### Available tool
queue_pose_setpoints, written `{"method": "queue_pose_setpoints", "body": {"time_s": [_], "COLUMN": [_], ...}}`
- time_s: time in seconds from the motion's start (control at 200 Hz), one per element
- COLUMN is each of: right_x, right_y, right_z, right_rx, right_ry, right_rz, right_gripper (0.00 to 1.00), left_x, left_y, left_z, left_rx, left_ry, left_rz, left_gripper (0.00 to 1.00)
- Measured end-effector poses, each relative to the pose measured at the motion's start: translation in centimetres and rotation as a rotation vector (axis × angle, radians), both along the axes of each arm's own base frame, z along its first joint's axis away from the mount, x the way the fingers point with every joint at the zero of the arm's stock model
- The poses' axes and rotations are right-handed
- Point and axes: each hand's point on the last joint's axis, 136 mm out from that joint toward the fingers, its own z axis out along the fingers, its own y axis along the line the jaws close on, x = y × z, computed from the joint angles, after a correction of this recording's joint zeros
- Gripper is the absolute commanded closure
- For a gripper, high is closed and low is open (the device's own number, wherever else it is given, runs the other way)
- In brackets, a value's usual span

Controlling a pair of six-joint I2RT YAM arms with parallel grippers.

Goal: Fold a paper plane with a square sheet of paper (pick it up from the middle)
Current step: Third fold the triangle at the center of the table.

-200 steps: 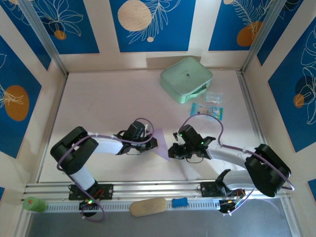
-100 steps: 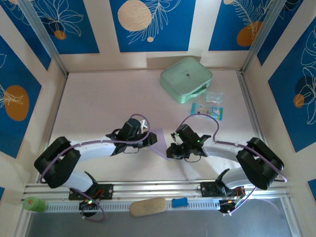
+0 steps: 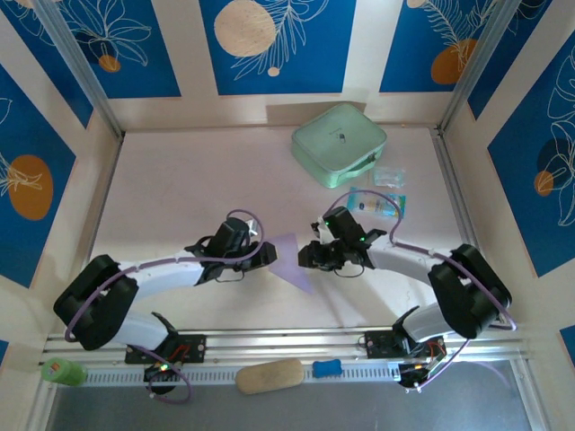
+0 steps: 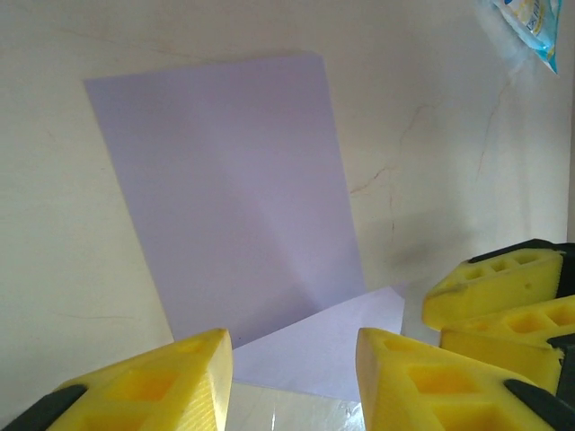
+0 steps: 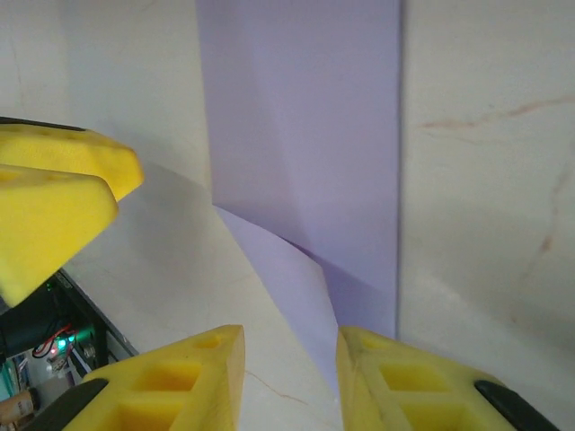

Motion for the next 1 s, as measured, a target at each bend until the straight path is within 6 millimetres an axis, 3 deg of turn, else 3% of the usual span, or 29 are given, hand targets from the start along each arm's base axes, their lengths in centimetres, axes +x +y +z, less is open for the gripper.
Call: {"method": "queue_pose_setpoints", "body": {"time_s": [0.35, 0.585, 0.765, 1.0], "right_x": [-0.4, -0.2, -0.3, -0.3], "right_y": [0.1, 0.4, 0.6, 0.6], "right_z": [-2.3, -2.2, -2.5, -2.5], "right_rx": [-0.034, -0.018, -0.017, -0.014], "right_ry": [0.067, 0.056, 0.07, 0.069], "right_rz": [0.026, 0.031, 0.039, 0.041], "right_gripper": [0.69, 0.73, 0.76, 0.8], "left_x": [-0.1, 0.7, 0.8, 0.0], "left_y": [1.4, 2.7, 3.5, 4.9], "left_z": [0.1, 1.4, 2.7, 2.3], "left_rx": [0.026, 0.071, 0.072, 0.084], "left_ry": [-0.032, -0.112, -0.173, -0.182], "left_rz": [0.025, 0.066, 0.079, 0.105], "left_gripper": [0.55, 0.56, 0.48, 0.46]}}
